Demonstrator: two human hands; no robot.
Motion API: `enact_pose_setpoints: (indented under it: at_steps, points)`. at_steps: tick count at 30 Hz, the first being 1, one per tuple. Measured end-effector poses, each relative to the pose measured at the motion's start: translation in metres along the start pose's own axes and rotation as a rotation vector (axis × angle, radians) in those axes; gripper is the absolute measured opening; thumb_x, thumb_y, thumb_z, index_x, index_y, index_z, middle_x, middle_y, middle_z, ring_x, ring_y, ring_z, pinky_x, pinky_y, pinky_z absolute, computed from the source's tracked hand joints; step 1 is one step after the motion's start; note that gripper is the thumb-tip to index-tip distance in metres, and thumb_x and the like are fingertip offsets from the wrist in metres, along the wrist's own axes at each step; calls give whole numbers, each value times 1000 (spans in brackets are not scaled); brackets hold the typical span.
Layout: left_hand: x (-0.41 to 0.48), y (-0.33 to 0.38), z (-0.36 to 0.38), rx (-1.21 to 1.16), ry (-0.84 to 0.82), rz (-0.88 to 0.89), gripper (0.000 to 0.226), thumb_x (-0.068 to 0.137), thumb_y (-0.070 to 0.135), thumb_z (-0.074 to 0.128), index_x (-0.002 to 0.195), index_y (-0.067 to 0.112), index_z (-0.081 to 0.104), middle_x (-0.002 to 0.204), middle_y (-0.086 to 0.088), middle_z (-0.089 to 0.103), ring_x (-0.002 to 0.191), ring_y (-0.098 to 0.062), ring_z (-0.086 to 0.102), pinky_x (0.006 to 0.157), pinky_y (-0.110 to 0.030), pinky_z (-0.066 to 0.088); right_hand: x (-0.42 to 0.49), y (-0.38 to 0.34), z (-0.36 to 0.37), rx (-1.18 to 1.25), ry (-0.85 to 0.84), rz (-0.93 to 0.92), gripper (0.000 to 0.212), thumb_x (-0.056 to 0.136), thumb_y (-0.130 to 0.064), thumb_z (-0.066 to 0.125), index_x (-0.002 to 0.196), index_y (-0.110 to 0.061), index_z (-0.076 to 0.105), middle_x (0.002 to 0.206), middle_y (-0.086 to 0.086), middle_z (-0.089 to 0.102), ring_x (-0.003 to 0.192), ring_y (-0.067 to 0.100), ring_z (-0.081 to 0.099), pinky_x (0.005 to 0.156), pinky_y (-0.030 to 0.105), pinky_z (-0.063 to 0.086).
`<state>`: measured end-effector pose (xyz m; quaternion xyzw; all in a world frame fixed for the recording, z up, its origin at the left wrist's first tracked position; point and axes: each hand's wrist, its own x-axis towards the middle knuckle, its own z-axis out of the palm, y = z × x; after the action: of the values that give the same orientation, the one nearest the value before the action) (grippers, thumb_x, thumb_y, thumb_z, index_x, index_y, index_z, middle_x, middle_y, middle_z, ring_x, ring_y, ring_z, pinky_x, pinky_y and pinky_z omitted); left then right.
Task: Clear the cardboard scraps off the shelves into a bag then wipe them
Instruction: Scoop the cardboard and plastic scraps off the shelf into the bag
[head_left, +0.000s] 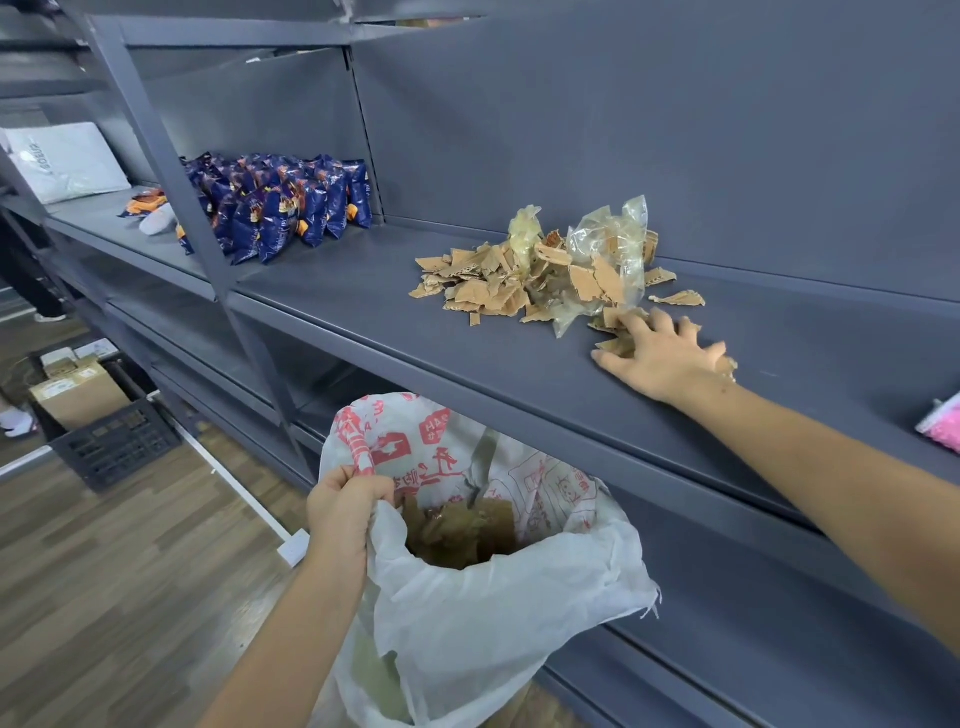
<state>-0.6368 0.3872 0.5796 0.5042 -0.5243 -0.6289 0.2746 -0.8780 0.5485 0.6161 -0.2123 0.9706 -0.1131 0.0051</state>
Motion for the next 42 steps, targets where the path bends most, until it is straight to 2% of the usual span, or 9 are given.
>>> enact_pose_setpoints:
  at_steps: [9,12,15,19,28,31,35,39,42]
  points:
    - [-3,-1,-1,-14,-22,12,28,83,0,58,73,25,49,100,-6,55,99,-27,53,87,-40,52,-10,-13,-1,-10,93,-133,40,94,-42,40,126,-24,56,139,7,43,126,31,36,97,47,33]
    - [-3,-1,-1,-15,-11,10,29,84,0,58,72,25,48,88,-2,55,95,-25,53,77,-32,51,-18,-22,-1,31,107,-182,35,93,-39,43,115,-22,64,136,4,47,126,29,35,97,46,34]
    - [-4,-1,-1,-9,-13,18,28,84,0,57,72,24,48,83,1,52,94,-24,52,70,-25,47,-31,-37,-2,62,84,-262,34,93,-40,45,118,-27,63,139,0,46,130,27,33,99,46,33]
    - [-6,0,-1,0,-32,7,28,83,-1,56,74,24,49,96,-4,56,96,-25,53,79,-33,50,-50,-60,3,79,66,-392,34,93,-38,45,122,-29,60,132,-1,51,126,27,35,98,43,33]
    - [-10,4,-4,4,-30,-7,24,81,-5,53,70,16,50,76,0,49,73,-15,48,59,-24,45,-83,-99,18,-67,60,-681,40,93,-41,43,124,-21,59,137,-4,47,127,21,35,100,39,29]
    - [-9,5,-4,25,-11,-11,22,80,-4,54,69,15,50,76,-2,48,84,-21,50,60,-24,45,-96,-112,24,-100,40,-778,41,94,-41,41,126,-22,57,139,-3,46,129,20,35,104,41,28]
    - [-10,6,-3,45,3,-7,22,80,-2,56,71,17,48,77,-1,47,92,-22,49,58,-21,43,-105,-125,37,-138,-12,-825,42,95,-43,40,127,-21,56,139,0,46,130,21,35,106,44,28]
    - [-11,7,-4,45,-19,2,16,80,-2,56,87,12,53,79,-1,48,86,-18,50,57,-21,43,-106,-130,48,-123,-77,-813,40,96,-43,40,127,-23,56,138,-1,47,129,20,37,108,44,28]
    - [-12,7,-5,53,-26,-3,21,79,-3,56,73,15,49,77,-1,47,73,-14,47,54,-21,41,-105,-128,52,-89,-111,-817,37,97,-40,41,127,-24,55,136,-2,49,128,19,39,108,42,30]
